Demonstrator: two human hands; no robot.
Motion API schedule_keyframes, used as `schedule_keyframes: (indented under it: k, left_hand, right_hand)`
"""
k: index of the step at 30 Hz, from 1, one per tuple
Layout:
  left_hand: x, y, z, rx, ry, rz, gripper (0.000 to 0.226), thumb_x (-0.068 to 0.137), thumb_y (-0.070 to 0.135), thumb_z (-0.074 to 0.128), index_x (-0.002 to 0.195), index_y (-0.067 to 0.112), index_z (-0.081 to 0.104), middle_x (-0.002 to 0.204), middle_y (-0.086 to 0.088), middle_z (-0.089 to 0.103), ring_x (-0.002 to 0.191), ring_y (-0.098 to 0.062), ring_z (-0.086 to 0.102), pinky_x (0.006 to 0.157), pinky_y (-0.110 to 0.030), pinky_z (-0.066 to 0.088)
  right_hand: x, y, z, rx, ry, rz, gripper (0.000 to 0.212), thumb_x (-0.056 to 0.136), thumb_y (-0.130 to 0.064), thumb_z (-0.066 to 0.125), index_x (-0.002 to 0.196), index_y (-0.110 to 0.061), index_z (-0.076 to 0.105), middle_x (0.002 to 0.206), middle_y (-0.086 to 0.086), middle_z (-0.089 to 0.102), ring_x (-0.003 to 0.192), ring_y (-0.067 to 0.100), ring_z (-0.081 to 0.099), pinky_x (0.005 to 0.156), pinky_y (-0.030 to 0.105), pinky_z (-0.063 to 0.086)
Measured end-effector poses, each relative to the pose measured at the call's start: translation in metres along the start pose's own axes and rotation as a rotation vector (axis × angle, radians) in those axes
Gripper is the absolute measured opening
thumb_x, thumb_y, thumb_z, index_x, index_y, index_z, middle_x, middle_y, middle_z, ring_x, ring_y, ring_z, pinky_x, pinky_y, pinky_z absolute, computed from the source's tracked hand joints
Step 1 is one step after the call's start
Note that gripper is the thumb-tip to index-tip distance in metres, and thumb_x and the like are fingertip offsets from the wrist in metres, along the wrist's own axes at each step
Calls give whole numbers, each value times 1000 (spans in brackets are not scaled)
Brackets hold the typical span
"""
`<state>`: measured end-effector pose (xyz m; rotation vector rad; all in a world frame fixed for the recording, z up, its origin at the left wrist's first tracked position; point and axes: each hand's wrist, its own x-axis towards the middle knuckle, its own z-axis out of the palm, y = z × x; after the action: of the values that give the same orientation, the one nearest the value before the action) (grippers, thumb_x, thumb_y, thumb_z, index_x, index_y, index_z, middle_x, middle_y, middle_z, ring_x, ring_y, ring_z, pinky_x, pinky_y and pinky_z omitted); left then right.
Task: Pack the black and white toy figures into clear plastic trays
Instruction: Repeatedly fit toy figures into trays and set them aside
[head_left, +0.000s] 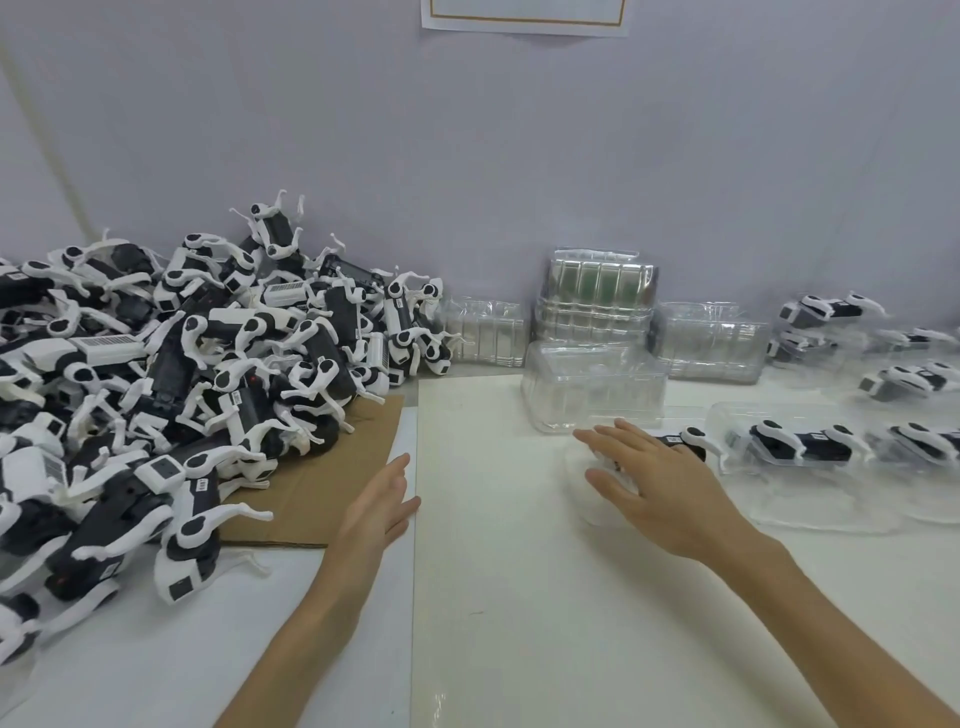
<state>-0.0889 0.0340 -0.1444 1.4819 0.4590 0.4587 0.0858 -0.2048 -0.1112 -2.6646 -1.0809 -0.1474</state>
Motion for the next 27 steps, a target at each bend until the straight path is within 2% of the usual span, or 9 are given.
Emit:
schedule_keyframes:
  k: [10, 14, 17, 19, 22, 25, 27]
  left_hand:
    - [-1, 2, 0, 0, 5, -12, 32, 106, 29, 41, 135, 36, 51, 138, 12, 50, 119, -11, 60, 103, -25, 42]
    - [-2, 2, 1, 0, 2, -5, 30, 106, 28, 41, 133, 37, 51, 127, 20, 54, 119, -10, 60, 100, -22, 42]
    - [-2, 3, 2, 13, 0, -4, 30, 106, 26, 40, 131, 37, 51, 130, 20, 52, 120, -11, 60, 110, -30, 39]
    - [-2, 3, 3, 31, -3, -2, 31, 106, 26, 39, 134, 34, 52, 136, 15, 51, 120, -12, 59, 113, -33, 37]
    - [-2, 3, 3, 53, -11, -3, 35, 106, 26, 38, 139, 29, 51, 142, 9, 50, 120, -12, 59, 112, -31, 38]
    - [-2, 2, 1, 57, -22, -4, 36, 106, 27, 39, 140, 27, 50, 143, 8, 50, 118, -9, 60, 110, -29, 39]
    - [-2, 1, 0, 51, -17, -5, 34, 106, 27, 40, 138, 28, 51, 143, 8, 50, 116, -7, 62, 108, -28, 40]
  right_hand:
    - [-16, 60, -18, -22, 24, 103, 44, 103, -39, 41, 146, -46, 35, 157, -18, 32, 150, 2, 14, 122, 37, -2]
    - [-20, 79, -23, -90, 85, 244, 44, 101, -29, 45, 143, -41, 43, 158, -9, 33, 151, 10, 14, 121, 41, -1]
    - [-13, 79, -25, -179, 130, 368, 45, 96, -21, 50, 140, -31, 49, 157, -1, 35, 149, 17, 20, 120, 46, 2]
    - [-2, 69, -24, -187, 173, 339, 46, 93, -20, 56, 138, -26, 51, 154, 0, 38, 144, 19, 32, 119, 45, 9]
    - [27, 44, -24, -92, 239, 145, 46, 93, -24, 61, 138, -24, 51, 147, -2, 46, 132, 22, 46, 109, 42, 27]
    - [68, 26, -21, -142, 222, 44, 53, 95, -27, 60, 145, -23, 42, 148, -2, 46, 135, 22, 44, 109, 41, 28]
    - [93, 22, -18, -223, 148, 57, 56, 96, -27, 58, 148, -23, 38, 151, -2, 43, 137, 22, 42, 112, 44, 27]
